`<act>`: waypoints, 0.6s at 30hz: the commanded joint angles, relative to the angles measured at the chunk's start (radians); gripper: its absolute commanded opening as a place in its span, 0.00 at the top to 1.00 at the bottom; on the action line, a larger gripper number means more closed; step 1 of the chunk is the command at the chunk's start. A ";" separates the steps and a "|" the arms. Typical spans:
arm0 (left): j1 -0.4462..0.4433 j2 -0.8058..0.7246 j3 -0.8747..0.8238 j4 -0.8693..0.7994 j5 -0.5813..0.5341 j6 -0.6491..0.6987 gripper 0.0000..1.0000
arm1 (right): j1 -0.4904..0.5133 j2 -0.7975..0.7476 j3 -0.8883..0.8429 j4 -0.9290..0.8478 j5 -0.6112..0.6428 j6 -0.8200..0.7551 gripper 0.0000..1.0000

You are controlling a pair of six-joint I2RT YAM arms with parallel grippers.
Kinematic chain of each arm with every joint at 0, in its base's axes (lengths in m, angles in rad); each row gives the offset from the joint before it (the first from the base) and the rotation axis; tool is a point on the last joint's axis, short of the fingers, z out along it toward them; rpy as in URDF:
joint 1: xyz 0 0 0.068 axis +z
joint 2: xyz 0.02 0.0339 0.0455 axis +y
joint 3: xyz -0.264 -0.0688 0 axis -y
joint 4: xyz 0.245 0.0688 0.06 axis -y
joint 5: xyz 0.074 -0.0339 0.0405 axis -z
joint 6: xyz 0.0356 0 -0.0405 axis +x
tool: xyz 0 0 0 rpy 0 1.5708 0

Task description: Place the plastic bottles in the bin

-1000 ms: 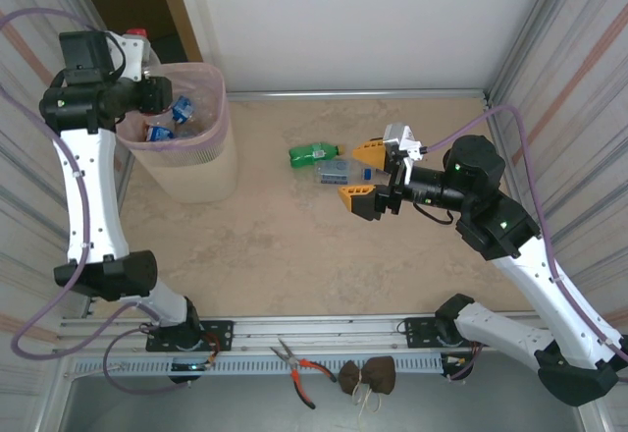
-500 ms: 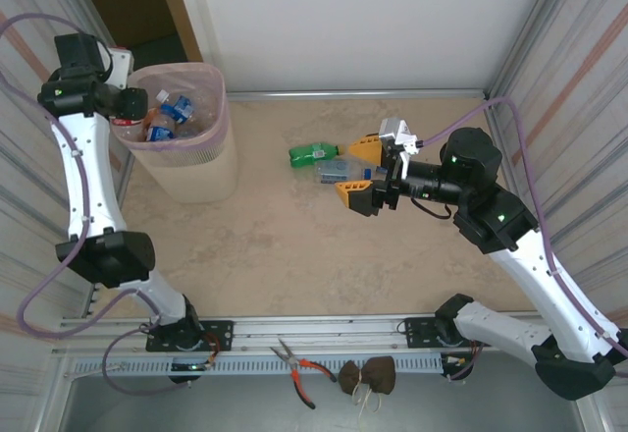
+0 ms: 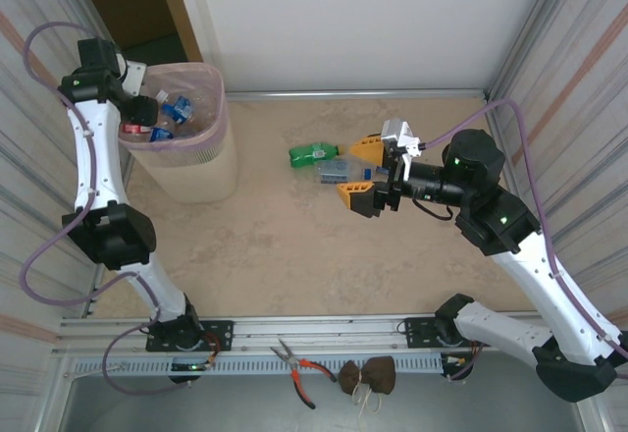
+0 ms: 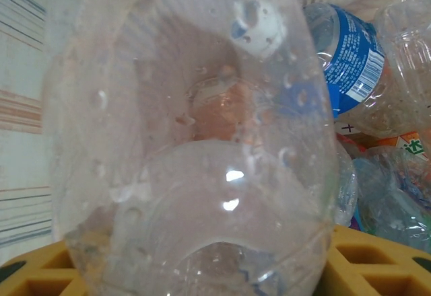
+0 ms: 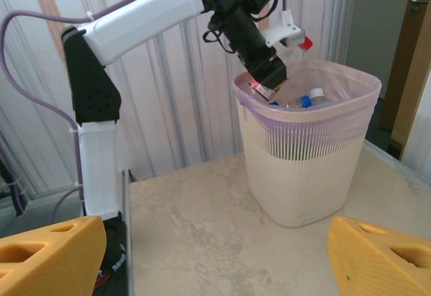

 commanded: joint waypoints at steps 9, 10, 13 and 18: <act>0.002 0.099 0.023 -0.135 -0.003 -0.030 0.36 | -0.008 -0.024 -0.016 0.002 -0.003 -0.035 0.16; -0.001 0.101 0.035 -0.138 0.002 -0.031 0.35 | -0.008 -0.026 -0.016 0.003 -0.004 -0.034 0.16; -0.014 0.095 0.075 -0.144 0.023 -0.034 0.31 | -0.008 -0.031 -0.019 0.004 0.001 -0.032 0.16; -0.028 0.076 0.164 -0.160 0.051 -0.047 0.23 | -0.008 -0.040 -0.019 0.009 0.003 -0.027 0.16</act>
